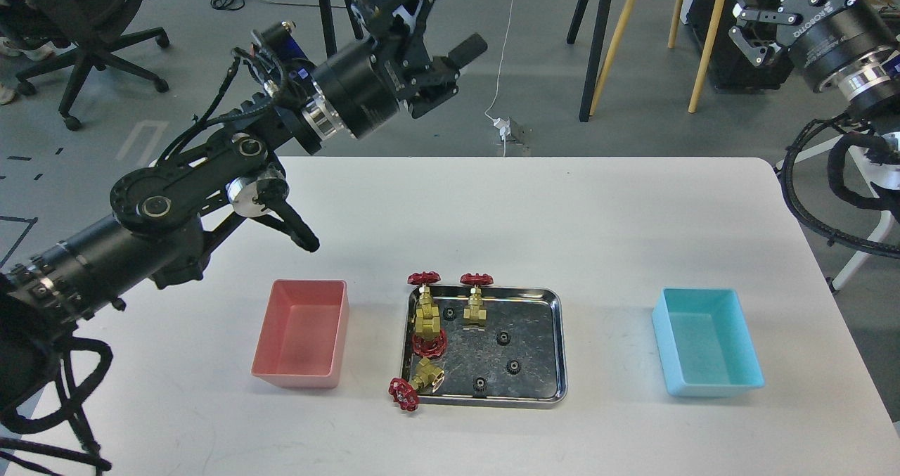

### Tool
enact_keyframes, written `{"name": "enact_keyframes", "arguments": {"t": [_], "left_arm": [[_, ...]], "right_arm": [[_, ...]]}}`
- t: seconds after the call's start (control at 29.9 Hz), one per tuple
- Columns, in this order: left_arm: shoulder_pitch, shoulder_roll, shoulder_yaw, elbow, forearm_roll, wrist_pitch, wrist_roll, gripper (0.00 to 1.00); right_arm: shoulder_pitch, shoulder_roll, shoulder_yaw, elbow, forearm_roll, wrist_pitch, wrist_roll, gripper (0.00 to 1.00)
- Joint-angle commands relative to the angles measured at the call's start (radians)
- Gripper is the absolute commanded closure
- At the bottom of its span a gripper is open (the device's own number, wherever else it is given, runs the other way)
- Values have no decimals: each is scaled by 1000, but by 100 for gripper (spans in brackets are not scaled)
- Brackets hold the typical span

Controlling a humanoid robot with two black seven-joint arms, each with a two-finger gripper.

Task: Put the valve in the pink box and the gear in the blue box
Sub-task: 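Raise the left arm and swing the left gripper over the tray, then lower the left gripper onto a brass valve with red handwheel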

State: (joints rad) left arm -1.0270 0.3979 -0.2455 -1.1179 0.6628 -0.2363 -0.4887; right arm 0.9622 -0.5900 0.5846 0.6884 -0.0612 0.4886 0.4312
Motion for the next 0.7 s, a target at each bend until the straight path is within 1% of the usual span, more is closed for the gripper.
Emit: {"name": "enact_keyframes", "arguments": {"t": [0.0,0.1,0.13,0.2,0.27,0.33,0.37,0.43,0.53,0.57,0.67], "left_arm": [[-129,137,331,-124,142,158,0,5],[-270,215,529,-204,221,149,0,6],[-341,234,607,-238,234,137,0,6],[-470,234,752,-282,270,117,0,6],[-627,196,924,-325,310,112,0,5],[-743,89,1053,-345,319,112,0,5],[-775,37,1098,-346,319,112,0,5],[-808,-77,1170,-324,317,115,0,5],[-806,-212,1215,-257,317,120,0,5],[-799,-243,1223,-234,316,126,0,5],[-753,-275,1229,-188,316,159,0,5]], "right_arm": [[-13,-13,1,-3,0,0,1,1],[-17,-8,1,-30,0,0,1,1],[-17,-4,1,-47,0,0,1,1],[-17,2,3,-72,0,0,3,1],[-25,4,6,-93,0,0,4,1],[-27,4,7,-104,0,0,11,1],[-27,4,7,-109,1,0,12,1],[-31,4,7,-110,1,0,17,1],[-31,6,7,-122,1,0,17,1],[-30,6,7,-124,1,0,17,1],[-30,4,15,-128,1,0,17,1]]}}
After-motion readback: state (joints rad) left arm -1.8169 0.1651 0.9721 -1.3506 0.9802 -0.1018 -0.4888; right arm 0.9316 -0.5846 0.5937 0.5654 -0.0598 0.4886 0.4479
